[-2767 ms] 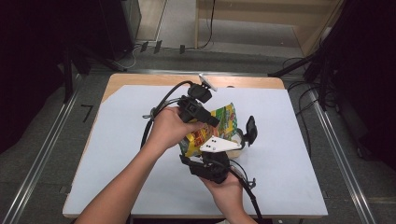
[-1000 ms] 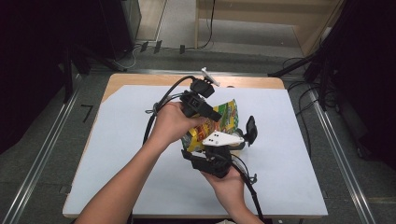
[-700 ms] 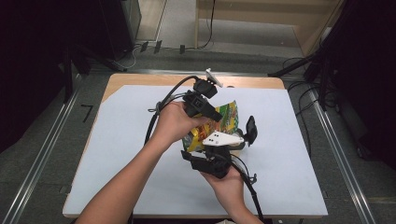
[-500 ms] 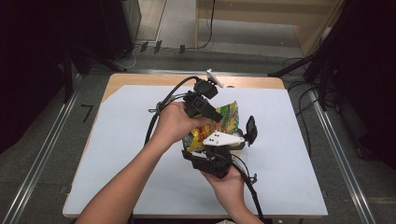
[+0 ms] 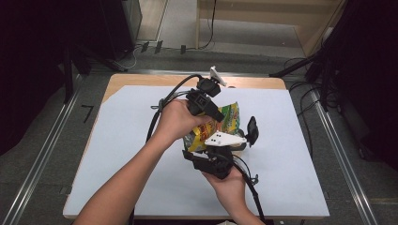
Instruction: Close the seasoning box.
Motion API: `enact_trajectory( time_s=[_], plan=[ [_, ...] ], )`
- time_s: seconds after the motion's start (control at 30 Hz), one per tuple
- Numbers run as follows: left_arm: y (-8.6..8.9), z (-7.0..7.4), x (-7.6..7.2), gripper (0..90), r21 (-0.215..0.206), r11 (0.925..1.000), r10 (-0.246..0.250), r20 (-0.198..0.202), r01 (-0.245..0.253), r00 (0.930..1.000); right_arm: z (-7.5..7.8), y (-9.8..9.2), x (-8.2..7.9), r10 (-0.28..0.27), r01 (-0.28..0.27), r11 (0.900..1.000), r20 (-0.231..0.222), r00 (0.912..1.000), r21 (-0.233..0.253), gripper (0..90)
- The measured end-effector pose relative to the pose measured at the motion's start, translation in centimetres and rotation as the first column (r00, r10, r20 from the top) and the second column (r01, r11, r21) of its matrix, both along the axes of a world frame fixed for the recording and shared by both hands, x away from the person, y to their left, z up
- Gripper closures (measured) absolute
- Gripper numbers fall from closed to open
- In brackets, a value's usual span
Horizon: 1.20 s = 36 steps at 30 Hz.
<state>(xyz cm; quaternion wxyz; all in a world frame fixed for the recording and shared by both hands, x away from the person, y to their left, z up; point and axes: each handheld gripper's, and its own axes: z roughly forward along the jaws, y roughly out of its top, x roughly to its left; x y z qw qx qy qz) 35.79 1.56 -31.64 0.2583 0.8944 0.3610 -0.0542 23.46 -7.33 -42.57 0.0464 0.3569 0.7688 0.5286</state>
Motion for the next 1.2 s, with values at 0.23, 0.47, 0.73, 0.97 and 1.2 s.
enact_trajectory(
  time_s=[0.23,0.47,0.73,0.97,1.2],
  plan=[
    [-0.32,0.05,0.43,88.2,0.002,1.0000,0.007,-0.006,-0.007,1.0000,0.27,-0.27,0.26,-0.004,0.005,1.000,-0.006,1.0000,0.006,65.1],
    [-0.12,0.24,0.79,88.4,0.010,0.9994,0.034,-0.002,-0.034,0.9994,0.56,-0.41,0.14,-0.019,0.019,1.000,0.005,0.9998,0.014,59.9],
    [-0.12,0.10,0.75,88.3,0.015,0.9994,0.030,0.003,-0.030,0.9996,0.46,-0.21,0.01,-0.026,0.026,1.000,0.017,0.9995,-0.005,62.2],
    [0.24,0.07,0.70,88.2,0.001,0.9996,0.027,0.004,-0.027,0.9996,0.45,-0.09,0.00,-0.021,0.022,1.000,0.032,0.9993,-0.021,63.3],
    [0.34,0.01,0.67,88.1,-0.004,0.9996,0.029,0.002,-0.029,0.9996,0.44,0.00,-0.01,-0.017,0.018,0.999,0.036,0.9992,-0.030,63.8]
  ],
)
